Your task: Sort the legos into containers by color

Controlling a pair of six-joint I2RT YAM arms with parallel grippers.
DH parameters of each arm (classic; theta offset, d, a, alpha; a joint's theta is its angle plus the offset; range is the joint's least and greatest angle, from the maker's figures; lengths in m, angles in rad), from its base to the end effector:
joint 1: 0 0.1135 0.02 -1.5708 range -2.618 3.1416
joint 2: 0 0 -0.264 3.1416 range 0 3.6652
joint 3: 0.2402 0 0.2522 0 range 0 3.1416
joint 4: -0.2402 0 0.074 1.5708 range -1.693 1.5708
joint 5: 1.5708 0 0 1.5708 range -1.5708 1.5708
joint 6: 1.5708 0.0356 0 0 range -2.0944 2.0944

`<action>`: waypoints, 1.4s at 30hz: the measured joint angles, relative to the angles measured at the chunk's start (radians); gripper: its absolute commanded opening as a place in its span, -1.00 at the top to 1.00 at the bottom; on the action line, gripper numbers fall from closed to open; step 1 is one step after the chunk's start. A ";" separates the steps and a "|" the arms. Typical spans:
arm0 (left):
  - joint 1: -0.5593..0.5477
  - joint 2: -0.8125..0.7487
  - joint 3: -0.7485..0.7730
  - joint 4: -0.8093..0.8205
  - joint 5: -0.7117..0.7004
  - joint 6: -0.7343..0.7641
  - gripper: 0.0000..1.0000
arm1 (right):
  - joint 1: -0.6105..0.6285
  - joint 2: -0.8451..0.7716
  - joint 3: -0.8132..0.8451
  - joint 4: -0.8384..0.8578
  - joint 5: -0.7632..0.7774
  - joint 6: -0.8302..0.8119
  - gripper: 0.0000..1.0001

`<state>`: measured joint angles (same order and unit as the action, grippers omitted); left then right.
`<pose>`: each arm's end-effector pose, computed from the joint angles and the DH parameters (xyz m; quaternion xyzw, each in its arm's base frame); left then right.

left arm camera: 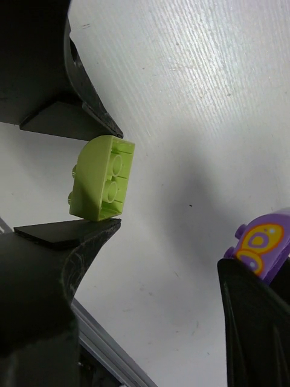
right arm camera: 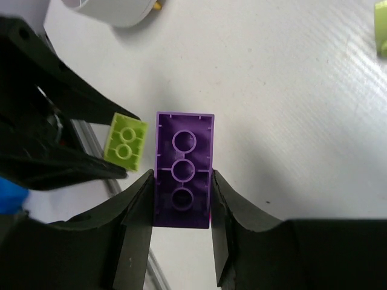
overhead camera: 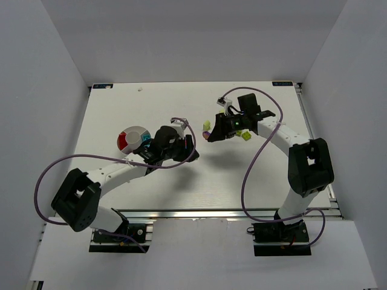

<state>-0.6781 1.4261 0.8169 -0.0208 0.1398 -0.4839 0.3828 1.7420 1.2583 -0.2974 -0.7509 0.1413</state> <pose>0.2348 -0.1955 0.2194 0.1177 0.8820 -0.3002 0.3438 0.3441 0.1648 0.2424 -0.2435 0.8355 0.4196 0.2580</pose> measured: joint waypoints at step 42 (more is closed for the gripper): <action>0.035 -0.367 0.637 -0.576 -0.363 -0.118 0.11 | 0.574 0.495 0.799 -0.234 0.143 0.048 1.00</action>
<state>-0.6430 1.0588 1.4544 -0.5964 -0.2234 -0.6022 0.9565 2.2368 2.0575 -0.5316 -0.6075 0.1898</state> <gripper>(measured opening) 0.595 0.426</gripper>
